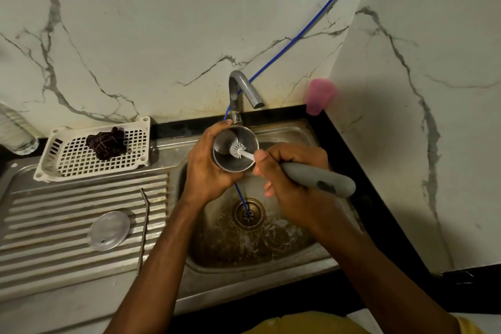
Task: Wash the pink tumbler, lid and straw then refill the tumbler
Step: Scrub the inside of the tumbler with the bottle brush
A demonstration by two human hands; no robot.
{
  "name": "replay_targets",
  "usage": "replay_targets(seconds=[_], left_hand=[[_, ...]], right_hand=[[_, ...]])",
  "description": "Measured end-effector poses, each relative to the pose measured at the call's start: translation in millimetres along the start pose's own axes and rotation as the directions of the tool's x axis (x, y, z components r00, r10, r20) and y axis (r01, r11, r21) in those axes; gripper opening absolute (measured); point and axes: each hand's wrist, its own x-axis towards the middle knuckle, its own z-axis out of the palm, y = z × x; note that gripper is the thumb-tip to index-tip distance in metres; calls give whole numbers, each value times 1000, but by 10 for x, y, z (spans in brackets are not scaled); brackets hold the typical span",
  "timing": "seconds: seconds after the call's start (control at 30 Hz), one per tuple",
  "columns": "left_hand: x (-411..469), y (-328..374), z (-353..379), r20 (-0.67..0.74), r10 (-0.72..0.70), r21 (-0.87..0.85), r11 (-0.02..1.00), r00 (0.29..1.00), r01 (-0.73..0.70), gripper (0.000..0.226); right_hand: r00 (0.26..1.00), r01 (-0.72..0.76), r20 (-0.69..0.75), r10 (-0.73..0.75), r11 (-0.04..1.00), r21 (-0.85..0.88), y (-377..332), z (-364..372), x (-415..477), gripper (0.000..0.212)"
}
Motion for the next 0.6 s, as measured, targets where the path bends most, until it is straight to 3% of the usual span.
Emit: replay_targets(seconds=[0.23,0.6], left_hand=[[54,-4,-154,-54,-47,17,999,997,48,80],[80,-119,-324,56,-63,108,992,996,57,76]], right_hand=[[998,-36,56,26,981,189,-85,236,-48,37],[998,-42,-33,62,906,422,-129,362,201,26]])
